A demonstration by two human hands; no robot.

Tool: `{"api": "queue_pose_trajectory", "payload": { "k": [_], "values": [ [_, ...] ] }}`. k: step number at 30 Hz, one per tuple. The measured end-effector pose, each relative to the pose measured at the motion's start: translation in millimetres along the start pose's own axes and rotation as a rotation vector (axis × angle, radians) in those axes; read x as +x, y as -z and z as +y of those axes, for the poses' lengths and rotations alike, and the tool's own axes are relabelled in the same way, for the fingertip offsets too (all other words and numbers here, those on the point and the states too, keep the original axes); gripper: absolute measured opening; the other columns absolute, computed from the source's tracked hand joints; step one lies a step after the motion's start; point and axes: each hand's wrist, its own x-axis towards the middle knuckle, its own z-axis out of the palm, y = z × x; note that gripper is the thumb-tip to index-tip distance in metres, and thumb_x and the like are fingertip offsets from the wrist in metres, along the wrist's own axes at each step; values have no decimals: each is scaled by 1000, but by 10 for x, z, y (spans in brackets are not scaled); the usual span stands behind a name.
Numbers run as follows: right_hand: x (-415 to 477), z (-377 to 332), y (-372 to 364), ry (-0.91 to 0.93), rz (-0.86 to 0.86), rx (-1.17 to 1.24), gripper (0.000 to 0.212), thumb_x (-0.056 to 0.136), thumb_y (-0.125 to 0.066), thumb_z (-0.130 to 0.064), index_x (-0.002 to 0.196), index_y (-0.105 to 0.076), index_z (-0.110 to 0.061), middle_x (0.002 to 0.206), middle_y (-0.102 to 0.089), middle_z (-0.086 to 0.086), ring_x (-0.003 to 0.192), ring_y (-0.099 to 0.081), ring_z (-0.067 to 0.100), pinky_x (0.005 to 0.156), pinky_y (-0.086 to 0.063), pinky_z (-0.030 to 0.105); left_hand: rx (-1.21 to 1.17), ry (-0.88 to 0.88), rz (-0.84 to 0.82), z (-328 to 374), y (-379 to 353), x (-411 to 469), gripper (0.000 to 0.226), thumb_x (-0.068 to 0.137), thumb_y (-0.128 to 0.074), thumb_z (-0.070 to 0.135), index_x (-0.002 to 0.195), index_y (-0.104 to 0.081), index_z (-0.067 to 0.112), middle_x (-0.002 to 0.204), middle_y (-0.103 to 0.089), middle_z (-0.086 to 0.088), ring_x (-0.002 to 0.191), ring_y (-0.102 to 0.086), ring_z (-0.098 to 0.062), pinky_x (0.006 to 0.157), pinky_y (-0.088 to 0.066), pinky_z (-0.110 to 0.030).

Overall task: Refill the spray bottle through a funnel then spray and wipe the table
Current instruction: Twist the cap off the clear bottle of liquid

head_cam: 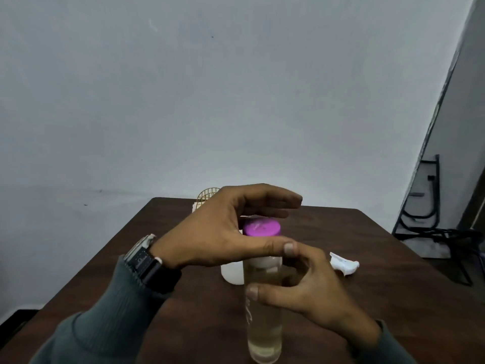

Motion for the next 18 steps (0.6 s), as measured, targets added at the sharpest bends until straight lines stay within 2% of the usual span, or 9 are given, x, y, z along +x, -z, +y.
{"api": "queue_pose_trajectory", "payload": {
  "k": [2, 4, 8, 10, 12, 13, 15, 16, 18],
  "values": [
    [-12, 18, -27, -25, -58, 34, 43, 70, -97, -11, 107, -79, -24, 103, -80, 11, 101, -78, 33, 89, -61, 62, -58, 5, -76, -41, 53, -6, 54, 78, -87, -2, 128, -67, 7, 126, -75, -6, 121, -71, -21, 104, -56, -38],
    [-17, 54, -59, -36, -68, 30, 44, 67, -99, -10, 101, -80, -29, 100, -81, 7, 99, -79, 28, 86, -64, 56, -118, 10, -158, -67, 100, -19, 51, 74, -84, -14, 120, -69, 2, 119, -76, -13, 114, -73, -28, 100, -56, -37],
    [16, 122, -90, -56, -89, 52, 45, 68, -96, 1, 90, -80, -35, 89, -80, -3, 90, -77, 12, 75, -60, 29, -126, 27, -186, -152, 118, -17, 44, 71, -85, -17, 110, -73, 0, 113, -78, -14, 110, -74, -29, 97, -57, -34],
    [50, 143, -90, -71, -95, 73, 46, 69, -94, 4, 86, -79, -37, 86, -79, -5, 88, -77, 10, 75, -58, 25, -137, 42, -157, -216, 109, -8, 42, 72, -86, -15, 109, -75, 2, 112, -78, -13, 109, -75, -29, 96, -58, -33],
    [90, 157, -95, -89, -95, 92, 47, 69, -94, 5, 83, -78, -37, 83, -78, -7, 86, -75, 7, 73, -58, 26, -153, 50, -122, -268, 100, 4, 41, 73, -86, -14, 109, -76, 4, 112, -79, -11, 108, -75, -26, 94, -58, -31],
    [113, 158, -97, -94, -91, 91, 44, 70, -94, 4, 84, -78, -35, 84, -78, -6, 86, -75, 7, 72, -59, 30, -158, 53, -106, -285, 99, 12, 42, 73, -86, -14, 109, -76, 5, 111, -79, -10, 108, -75, -24, 93, -57, -29],
    [157, 180, -101, -101, -84, 99, 37, 70, -95, 0, 90, -77, -27, 89, -78, 0, 90, -75, 14, 78, -62, 49, -161, 59, -85, -311, 100, 33, 42, 73, -86, -12, 109, -77, 7, 111, -79, -9, 107, -75, -23, 93, -58, -29],
    [169, 193, -101, -102, -88, 108, 36, 71, -95, -1, 91, -77, -26, 91, -77, 0, 92, -75, 16, 82, -60, 53, -161, 61, -73, -321, 95, 40, 41, 73, -87, -11, 109, -78, 8, 111, -80, -9, 107, -75, -22, 93, -58, -29],
    [177, 211, -89, -109, -87, 110, 39, 72, -94, 0, 88, -76, -31, 88, -75, -4, 91, -74, 13, 79, -61, 44, -151, 61, -48, -330, 73, 36, 41, 72, -88, -8, 108, -78, 8, 111, -80, -8, 106, -76, -21, 92, -58, -28]
  ]
}}
